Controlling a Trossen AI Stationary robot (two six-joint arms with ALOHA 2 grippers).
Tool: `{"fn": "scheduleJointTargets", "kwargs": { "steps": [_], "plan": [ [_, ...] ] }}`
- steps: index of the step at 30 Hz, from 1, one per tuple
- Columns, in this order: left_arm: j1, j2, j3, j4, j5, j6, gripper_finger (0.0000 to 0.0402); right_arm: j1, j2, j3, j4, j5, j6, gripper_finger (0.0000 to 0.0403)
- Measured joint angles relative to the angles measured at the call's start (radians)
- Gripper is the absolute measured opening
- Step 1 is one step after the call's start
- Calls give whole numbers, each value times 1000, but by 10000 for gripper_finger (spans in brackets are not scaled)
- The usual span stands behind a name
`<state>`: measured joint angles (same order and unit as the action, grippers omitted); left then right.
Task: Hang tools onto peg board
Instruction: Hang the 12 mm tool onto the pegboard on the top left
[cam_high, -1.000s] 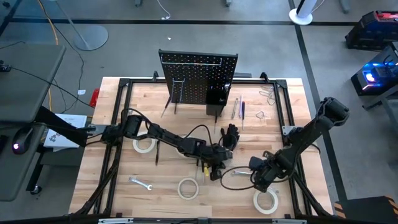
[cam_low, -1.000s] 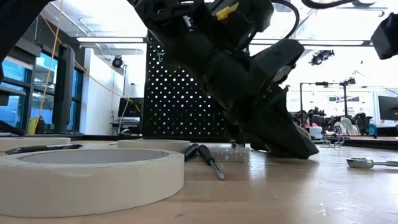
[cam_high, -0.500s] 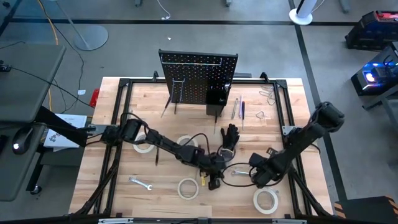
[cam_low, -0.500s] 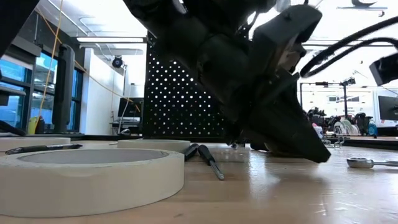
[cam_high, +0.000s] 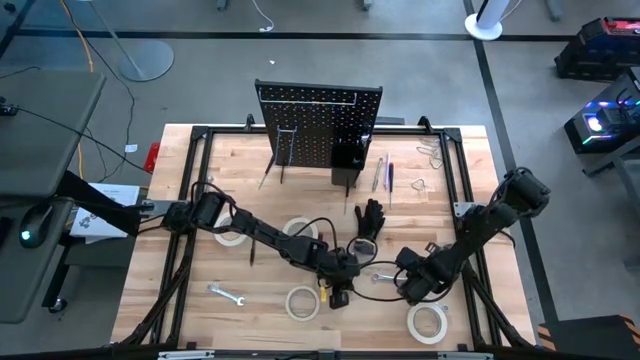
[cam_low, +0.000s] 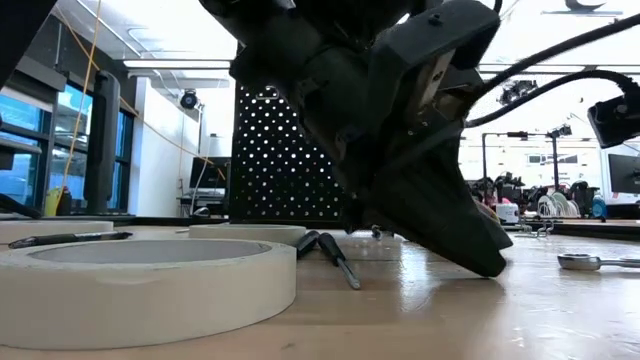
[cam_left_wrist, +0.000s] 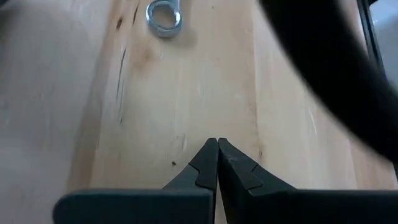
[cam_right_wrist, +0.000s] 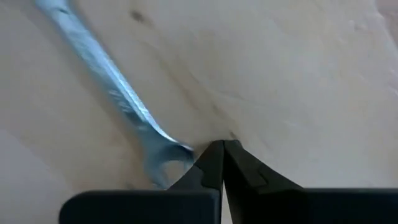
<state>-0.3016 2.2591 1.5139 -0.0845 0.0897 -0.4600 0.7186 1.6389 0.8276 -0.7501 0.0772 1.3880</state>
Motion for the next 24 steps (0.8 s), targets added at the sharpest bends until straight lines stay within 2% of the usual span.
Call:
{"fn": "scheduleJointTargets", "kwargs": {
  "steps": [7,16,20,24],
  "plan": [
    [1,-6,3,-72,-1,53,0,-2,4,25,224,-2,47,0],
    [-7,-9,5,-134,-10,106,0,4,95,25,534,-9,194,0],
    [-11,-47,1,-194,-106,163,0,14,102,60,540,84,231,0],
    [6,-101,-3,-205,-279,265,0,-13,100,90,531,170,228,0]
  ]
}}
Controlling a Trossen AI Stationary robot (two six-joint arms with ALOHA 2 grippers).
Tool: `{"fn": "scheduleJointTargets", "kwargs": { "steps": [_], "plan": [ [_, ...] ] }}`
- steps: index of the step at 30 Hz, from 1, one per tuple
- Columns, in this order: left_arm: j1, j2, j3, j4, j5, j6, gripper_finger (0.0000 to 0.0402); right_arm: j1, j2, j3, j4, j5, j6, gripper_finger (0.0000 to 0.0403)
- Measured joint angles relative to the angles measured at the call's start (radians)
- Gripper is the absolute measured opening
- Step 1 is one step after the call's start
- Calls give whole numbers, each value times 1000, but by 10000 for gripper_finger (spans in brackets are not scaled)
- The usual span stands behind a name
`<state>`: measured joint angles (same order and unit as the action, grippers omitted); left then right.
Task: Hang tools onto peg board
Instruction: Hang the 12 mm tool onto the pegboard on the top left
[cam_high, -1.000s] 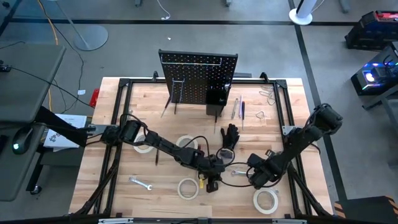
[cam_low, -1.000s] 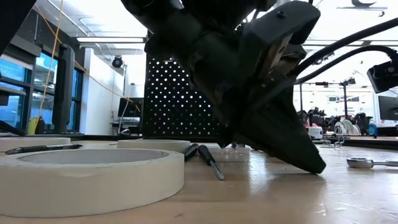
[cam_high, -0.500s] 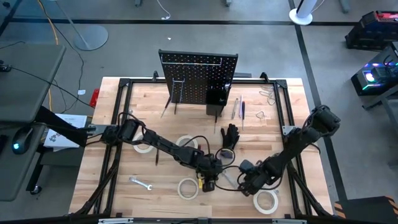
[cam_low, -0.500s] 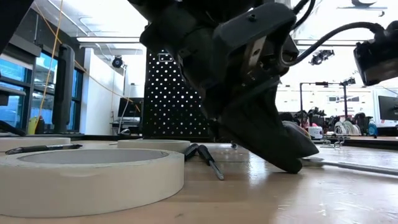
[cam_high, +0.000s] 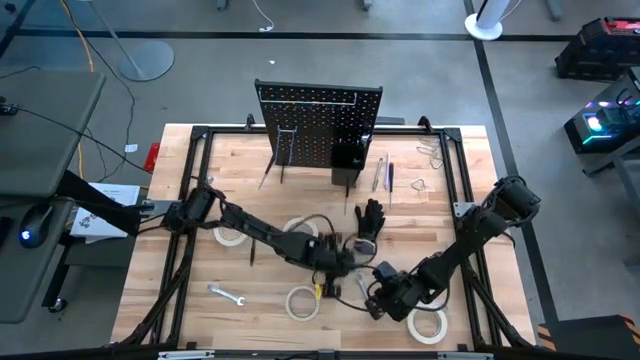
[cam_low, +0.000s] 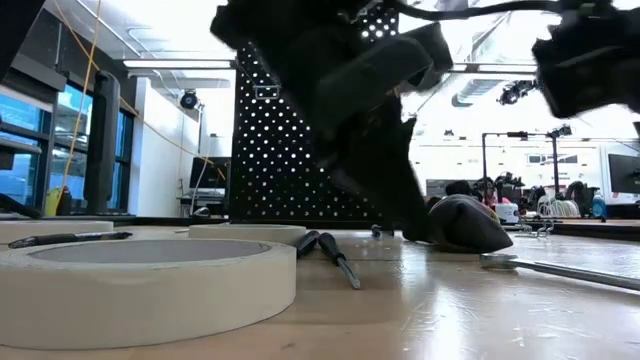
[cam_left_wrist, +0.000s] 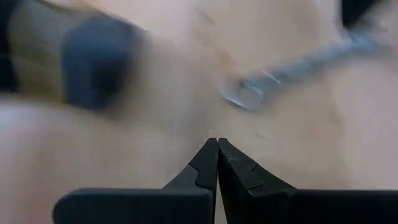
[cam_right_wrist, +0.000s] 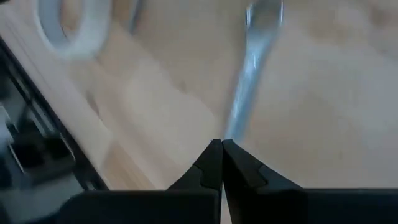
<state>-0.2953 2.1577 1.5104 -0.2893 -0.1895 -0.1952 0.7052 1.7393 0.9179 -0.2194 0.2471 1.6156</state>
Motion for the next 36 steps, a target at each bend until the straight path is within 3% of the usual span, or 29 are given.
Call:
{"fn": "scheduleJointTargets", "kwargs": {
  "steps": [3,8,18,36],
  "plan": [
    [23,-33,3,-22,-70,14,0,-39,0,0,-13,80,-1,0],
    [42,-85,2,-89,-56,16,0,-128,7,0,-30,128,-58,0],
    [13,-126,2,-155,-56,-26,0,-181,15,0,-19,6,-196,0],
    [-9,-127,3,-130,-67,-74,0,-168,16,-12,8,11,-200,0]
  ]
}}
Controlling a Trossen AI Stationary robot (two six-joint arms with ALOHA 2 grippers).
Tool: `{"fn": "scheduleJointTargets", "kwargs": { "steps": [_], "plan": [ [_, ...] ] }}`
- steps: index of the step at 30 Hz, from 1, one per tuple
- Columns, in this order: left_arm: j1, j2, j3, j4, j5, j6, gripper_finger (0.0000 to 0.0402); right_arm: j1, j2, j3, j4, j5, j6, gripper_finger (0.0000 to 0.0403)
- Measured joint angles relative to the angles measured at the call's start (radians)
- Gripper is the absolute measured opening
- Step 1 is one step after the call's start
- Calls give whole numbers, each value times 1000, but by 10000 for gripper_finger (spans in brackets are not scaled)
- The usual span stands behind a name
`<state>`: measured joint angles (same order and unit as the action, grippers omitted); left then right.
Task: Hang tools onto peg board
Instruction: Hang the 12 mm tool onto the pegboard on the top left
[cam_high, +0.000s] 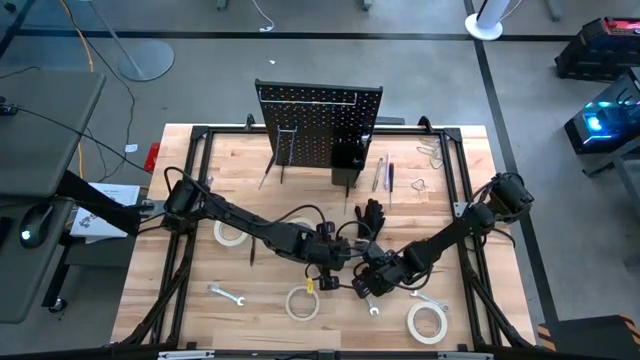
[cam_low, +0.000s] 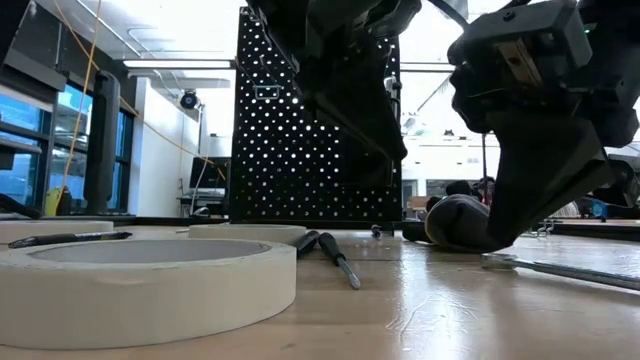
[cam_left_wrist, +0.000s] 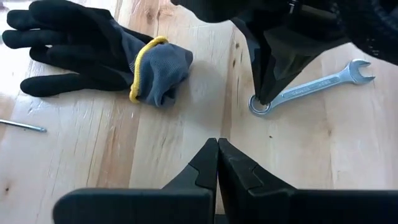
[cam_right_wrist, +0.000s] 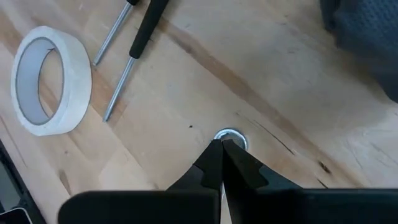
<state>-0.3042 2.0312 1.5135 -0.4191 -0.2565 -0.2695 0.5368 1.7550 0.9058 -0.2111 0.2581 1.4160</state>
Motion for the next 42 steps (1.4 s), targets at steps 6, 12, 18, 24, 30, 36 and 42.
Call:
{"fn": "scheduleJointTargets", "kwargs": {
  "steps": [6,12,18,24,30,36,42],
  "plan": [
    [0,0,0,2,0,-7,0,0,13,0,3,1,-3,0],
    [0,0,0,-1,0,-8,0,0,74,3,91,-31,-1,0],
    [-5,0,1,-18,15,-17,0,2,78,5,50,-63,35,0],
    [-40,-2,1,-104,49,-16,0,78,79,2,43,-74,219,0],
    [-107,-2,-84,53,77,-166,0,179,80,1,52,-5,396,0],
    [-191,-2,-163,229,87,-462,0,236,82,0,55,48,470,0],
    [-275,-2,-162,321,39,-633,0,272,82,0,64,64,524,0]
  ]
}}
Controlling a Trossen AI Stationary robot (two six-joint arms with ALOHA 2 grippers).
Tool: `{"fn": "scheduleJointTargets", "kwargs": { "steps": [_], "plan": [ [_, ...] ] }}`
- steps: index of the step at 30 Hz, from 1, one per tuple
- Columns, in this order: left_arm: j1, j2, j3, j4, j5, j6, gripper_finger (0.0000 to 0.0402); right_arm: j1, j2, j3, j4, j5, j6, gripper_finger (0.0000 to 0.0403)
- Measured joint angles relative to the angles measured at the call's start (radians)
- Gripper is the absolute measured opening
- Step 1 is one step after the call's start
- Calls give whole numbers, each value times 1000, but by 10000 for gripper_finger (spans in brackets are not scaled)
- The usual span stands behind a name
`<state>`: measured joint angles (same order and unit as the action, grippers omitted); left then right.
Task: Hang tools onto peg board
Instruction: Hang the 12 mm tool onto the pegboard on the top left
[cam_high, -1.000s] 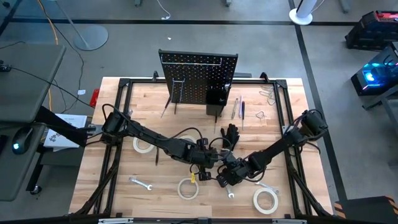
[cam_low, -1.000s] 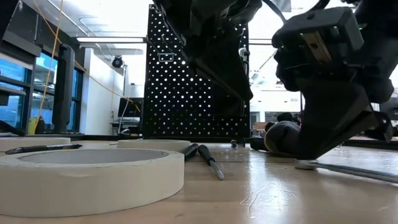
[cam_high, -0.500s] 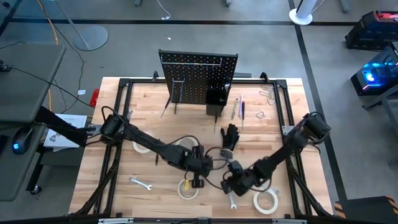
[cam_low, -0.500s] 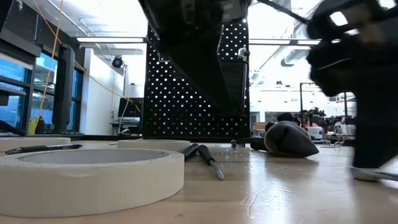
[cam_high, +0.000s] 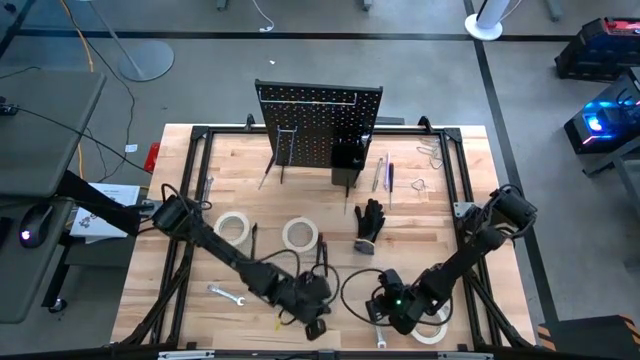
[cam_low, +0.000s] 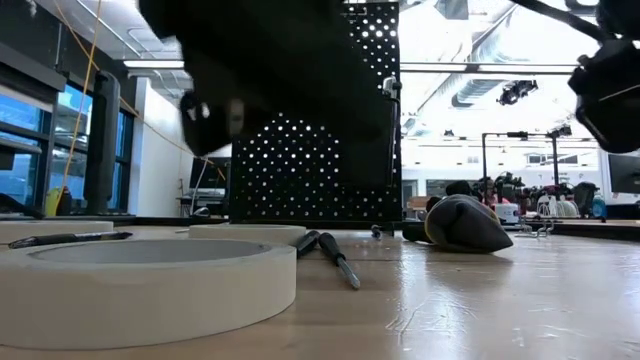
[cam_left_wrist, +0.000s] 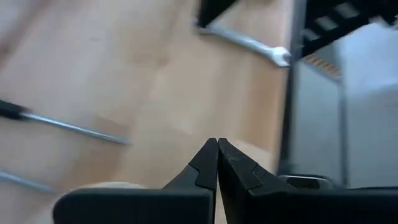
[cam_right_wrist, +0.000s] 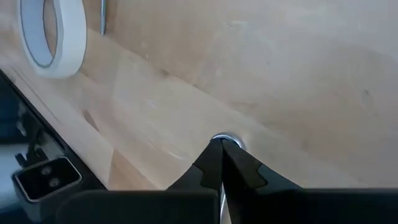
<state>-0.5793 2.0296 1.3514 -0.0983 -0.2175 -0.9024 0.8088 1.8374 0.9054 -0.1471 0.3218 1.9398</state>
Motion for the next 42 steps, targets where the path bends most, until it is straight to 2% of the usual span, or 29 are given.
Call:
{"fn": "scheduleJointTargets", "kwargs": {
  "steps": [2,6,13,15,19,23,27,32,38,42],
  "plan": [
    [-26,0,2,31,-8,-19,0,10,0,0,1,17,48,0],
    [-61,0,-1,-39,-21,-62,0,20,2,-1,15,59,147,0],
    [-135,-23,0,-61,15,-35,0,-20,53,14,142,90,166,0],
    [-171,-54,0,-99,-21,-30,0,-44,88,30,191,91,168,0],
    [-242,-130,0,-237,-163,-48,0,-103,164,83,230,89,162,0],
    [-304,-198,0,-379,-294,-139,0,-162,211,138,228,84,130,0],
    [-347,-235,0,-459,-366,-243,0,-215,229,183,225,95,116,0],
    [-383,-236,0,-490,-393,-368,0,-251,261,263,224,101,45,0],
    [-411,-232,0,-554,-428,-523,0,-255,353,383,226,76,67,0],
    [-413,-232,0,-562,-445,-536,0,-255,381,420,231,68,90,0]
  ]
}}
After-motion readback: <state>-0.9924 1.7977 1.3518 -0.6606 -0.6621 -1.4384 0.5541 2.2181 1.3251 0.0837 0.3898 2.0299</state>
